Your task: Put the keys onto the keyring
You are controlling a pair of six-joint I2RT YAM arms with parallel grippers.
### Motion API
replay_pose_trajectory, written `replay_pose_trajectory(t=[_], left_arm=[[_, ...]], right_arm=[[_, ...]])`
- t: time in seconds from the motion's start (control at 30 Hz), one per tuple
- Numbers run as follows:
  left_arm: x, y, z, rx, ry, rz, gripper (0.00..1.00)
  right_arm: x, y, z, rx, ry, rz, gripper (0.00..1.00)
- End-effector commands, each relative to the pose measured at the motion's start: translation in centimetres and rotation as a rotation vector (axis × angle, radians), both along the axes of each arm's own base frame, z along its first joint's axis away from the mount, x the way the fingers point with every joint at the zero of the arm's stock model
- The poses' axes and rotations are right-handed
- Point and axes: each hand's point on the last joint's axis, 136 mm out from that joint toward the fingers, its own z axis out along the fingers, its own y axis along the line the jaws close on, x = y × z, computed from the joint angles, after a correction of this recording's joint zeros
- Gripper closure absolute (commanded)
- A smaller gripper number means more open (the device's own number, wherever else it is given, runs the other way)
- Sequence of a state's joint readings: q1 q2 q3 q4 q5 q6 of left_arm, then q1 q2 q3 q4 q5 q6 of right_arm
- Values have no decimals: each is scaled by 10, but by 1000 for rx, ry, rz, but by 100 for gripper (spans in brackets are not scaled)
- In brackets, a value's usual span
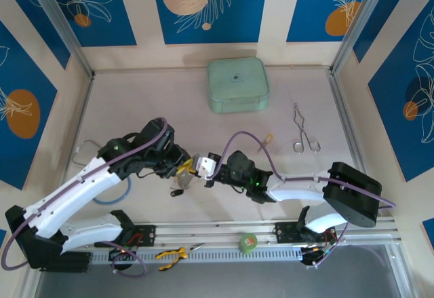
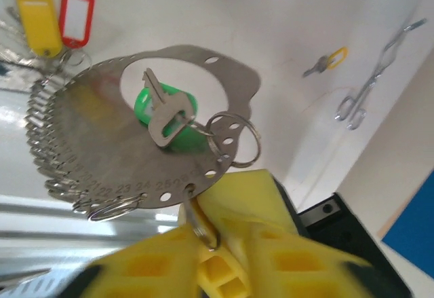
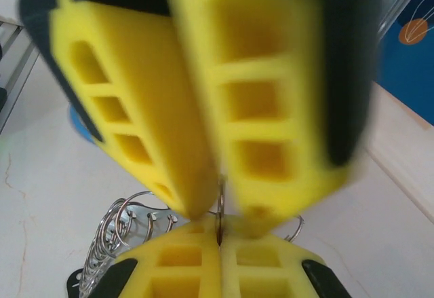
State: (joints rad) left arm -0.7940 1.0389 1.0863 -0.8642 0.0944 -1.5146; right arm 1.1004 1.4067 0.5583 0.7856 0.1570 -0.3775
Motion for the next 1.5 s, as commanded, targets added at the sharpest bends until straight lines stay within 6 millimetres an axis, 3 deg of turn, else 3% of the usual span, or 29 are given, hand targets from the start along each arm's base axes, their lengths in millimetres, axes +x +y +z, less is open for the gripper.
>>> replay_pose_trajectory(t=[0.0,0.13,0.23,0.43,0.6,0.87,1.17,1.37,1.47], left_arm=[[31,24,44,15,-339,57,51],[48,68,82,340,-768,-63,32],[49,71,78,558,-972,-288,33],[26,33,27,752,-1212,-948,49],[1,7,7,742,-1500,-1247,59],[-12,-20,-20,648,-1630,-1431,68],[-19,-31,-28,569,-1654,-1480,73],[-26,-34,-29,515,-1670,-1492,84],[-27,-34,-29,514,-1673,-1498,96]], right_arm=[[5,-2,18,69,12,-6,100],[3,-11,12,49,71,28,100],[2,-17,12,42,113,61,100],[-3,-27,10,7,148,114,100],[-7,-34,6,-38,136,135,100],[-16,-36,12,-73,103,186,100],[-25,-34,13,-113,58,226,100],[-28,-31,13,-129,41,244,100],[-30,-31,13,-129,39,250,100]])
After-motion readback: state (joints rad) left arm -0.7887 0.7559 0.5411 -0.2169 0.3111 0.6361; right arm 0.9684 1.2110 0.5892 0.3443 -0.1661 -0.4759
